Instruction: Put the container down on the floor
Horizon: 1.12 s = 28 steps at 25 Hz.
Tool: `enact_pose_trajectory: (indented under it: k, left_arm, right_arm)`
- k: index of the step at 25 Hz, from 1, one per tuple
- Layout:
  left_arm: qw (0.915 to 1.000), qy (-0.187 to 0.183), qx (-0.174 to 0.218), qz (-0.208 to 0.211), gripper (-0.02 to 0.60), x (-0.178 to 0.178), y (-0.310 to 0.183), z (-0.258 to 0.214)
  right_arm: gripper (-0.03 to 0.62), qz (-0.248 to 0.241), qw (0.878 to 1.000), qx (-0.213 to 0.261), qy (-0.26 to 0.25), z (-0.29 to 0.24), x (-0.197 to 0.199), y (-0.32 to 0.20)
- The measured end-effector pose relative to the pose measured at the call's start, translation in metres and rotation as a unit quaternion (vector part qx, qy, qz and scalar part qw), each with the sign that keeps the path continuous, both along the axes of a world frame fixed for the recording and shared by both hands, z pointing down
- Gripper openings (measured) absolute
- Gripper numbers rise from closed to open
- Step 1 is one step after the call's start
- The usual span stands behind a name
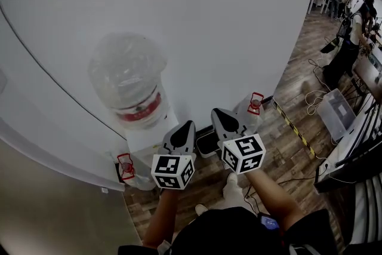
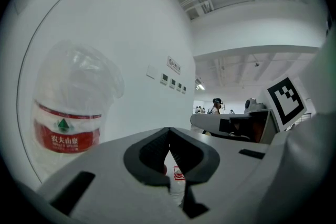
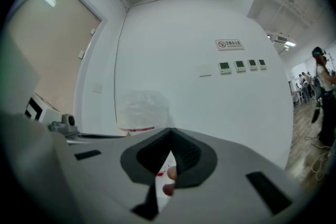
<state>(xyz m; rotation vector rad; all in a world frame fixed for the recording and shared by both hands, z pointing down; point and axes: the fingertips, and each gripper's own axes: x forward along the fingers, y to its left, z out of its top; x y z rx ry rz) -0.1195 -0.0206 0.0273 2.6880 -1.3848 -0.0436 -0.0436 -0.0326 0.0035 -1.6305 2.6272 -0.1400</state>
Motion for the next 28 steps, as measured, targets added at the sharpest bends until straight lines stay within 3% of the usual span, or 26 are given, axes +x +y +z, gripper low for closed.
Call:
enact_pose_trajectory:
  k: [6, 28]
  left_arm:
    - [0.9999, 0.011, 0.005, 0.003, 0.017, -0.017, -0.010, -0.010]
    - [0.9995, 0.014, 0.016, -0.021, 0.017, 0.033, -0.006, -0.040]
  right_arm:
    - [0.029, 0.000, 1.000, 0.006, 0.003, -0.013, -0.023, -0.006]
    - [0.029, -0.028, 0.999, 0.020, 0.009, -0.038, 0.024, -0.002]
